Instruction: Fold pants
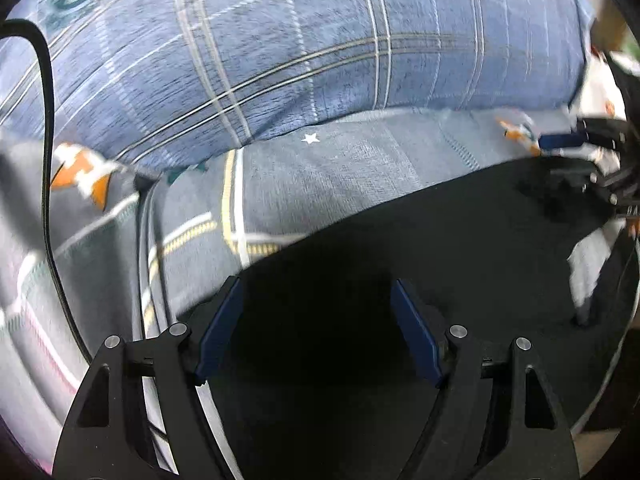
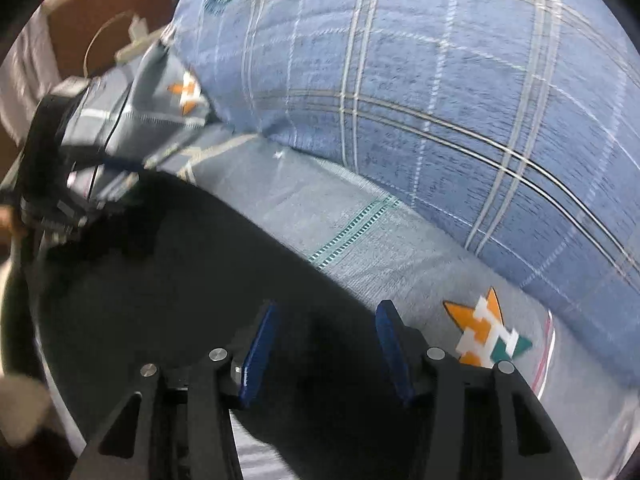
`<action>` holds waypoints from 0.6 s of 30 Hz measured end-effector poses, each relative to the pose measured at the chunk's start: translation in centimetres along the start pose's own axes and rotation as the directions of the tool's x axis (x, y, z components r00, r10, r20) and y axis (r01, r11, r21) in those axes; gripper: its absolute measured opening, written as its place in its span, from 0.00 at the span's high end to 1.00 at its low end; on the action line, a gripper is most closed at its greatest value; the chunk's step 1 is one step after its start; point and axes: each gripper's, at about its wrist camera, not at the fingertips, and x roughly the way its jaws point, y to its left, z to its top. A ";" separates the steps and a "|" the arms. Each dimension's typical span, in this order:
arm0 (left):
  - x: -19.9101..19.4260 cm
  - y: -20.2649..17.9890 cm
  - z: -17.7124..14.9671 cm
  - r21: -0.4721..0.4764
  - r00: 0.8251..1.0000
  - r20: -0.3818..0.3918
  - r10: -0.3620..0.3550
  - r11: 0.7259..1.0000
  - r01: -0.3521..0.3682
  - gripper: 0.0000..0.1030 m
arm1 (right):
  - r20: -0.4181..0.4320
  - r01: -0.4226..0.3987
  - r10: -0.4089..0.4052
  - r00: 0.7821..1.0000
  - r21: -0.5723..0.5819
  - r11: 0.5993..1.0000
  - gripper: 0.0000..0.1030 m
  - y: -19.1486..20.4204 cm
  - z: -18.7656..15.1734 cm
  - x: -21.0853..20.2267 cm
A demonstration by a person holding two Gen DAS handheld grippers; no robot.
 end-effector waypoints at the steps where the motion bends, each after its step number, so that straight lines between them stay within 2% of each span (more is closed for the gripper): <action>1: 0.7 0.0 0.4 0.037 1.000 -0.020 -0.018 0.999 0.019 0.26 | -0.016 -0.009 0.008 1.000 -0.013 1.000 0.51 -0.3 0.2 0.6; 5: 2.1 0.1 1.8 0.106 0.998 -0.028 -0.051 0.993 0.054 0.26 | -0.057 -0.039 0.037 0.998 -0.031 0.999 0.51 -1.2 0.6 2.2; 7: 2.6 0.1 2.6 0.134 0.995 -0.036 -0.091 0.986 0.095 0.26 | -0.061 -0.045 0.043 0.997 -0.038 0.998 0.51 -1.8 0.7 2.5; 9: 3.4 -0.2 3.1 0.168 0.987 -0.075 -0.139 0.974 0.150 0.26 | -0.070 -0.070 0.068 0.995 -0.034 0.997 0.51 -2.2 0.9 3.0; 12: 4.1 -0.7 3.1 0.216 0.980 -0.105 -0.167 0.958 0.186 0.26 | -0.093 -0.122 0.117 0.989 -0.061 0.991 0.51 -2.1 0.7 3.5; 15: 4.2 -1.0 3.1 0.237 0.974 -0.115 -0.197 0.946 0.220 0.26 | -0.125 -0.178 0.164 0.978 -0.106 0.978 0.49 -1.4 0.3 3.7; 18: 5.1 -1.0 3.8 0.224 0.966 -0.133 -0.220 0.943 0.246 0.24 | -0.165 -0.163 0.139 0.976 -0.145 0.976 0.47 -1.1 0.3 4.8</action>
